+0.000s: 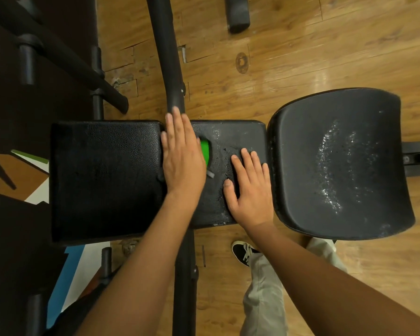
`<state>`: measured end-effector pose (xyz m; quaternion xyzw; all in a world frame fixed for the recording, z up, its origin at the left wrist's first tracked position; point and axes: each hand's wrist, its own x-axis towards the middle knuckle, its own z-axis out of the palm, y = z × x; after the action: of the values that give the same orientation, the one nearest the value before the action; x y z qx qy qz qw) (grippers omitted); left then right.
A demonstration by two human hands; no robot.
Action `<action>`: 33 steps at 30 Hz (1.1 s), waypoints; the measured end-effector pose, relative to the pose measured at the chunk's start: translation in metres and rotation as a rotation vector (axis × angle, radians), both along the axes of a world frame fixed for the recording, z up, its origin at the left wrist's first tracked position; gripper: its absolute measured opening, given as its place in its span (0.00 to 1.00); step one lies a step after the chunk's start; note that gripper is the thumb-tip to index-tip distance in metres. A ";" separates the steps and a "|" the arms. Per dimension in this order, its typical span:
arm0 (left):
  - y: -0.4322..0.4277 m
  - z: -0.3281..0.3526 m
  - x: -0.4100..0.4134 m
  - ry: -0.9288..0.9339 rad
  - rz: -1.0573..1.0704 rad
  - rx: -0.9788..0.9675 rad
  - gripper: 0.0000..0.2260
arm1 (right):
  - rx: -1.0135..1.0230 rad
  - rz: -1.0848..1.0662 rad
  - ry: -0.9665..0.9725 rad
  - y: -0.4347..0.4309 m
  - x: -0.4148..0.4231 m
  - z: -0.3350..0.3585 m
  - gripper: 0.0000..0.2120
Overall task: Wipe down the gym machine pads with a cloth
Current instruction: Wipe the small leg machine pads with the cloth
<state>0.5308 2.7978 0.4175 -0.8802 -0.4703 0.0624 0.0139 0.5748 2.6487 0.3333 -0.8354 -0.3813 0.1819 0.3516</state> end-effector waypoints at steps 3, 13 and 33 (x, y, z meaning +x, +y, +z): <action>0.031 0.001 0.018 -0.007 0.013 0.004 0.26 | 0.000 0.000 0.001 0.000 0.001 0.000 0.27; -0.026 0.008 -0.029 0.112 -0.010 0.024 0.26 | 0.000 0.008 0.006 0.000 0.001 -0.001 0.27; -0.037 0.011 -0.041 0.163 -0.062 0.044 0.27 | 0.021 0.005 0.011 -0.001 0.000 -0.002 0.27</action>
<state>0.4898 2.7606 0.4283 -0.8858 -0.4414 0.1231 0.0737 0.5750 2.6481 0.3316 -0.8299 -0.3831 0.1833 0.3619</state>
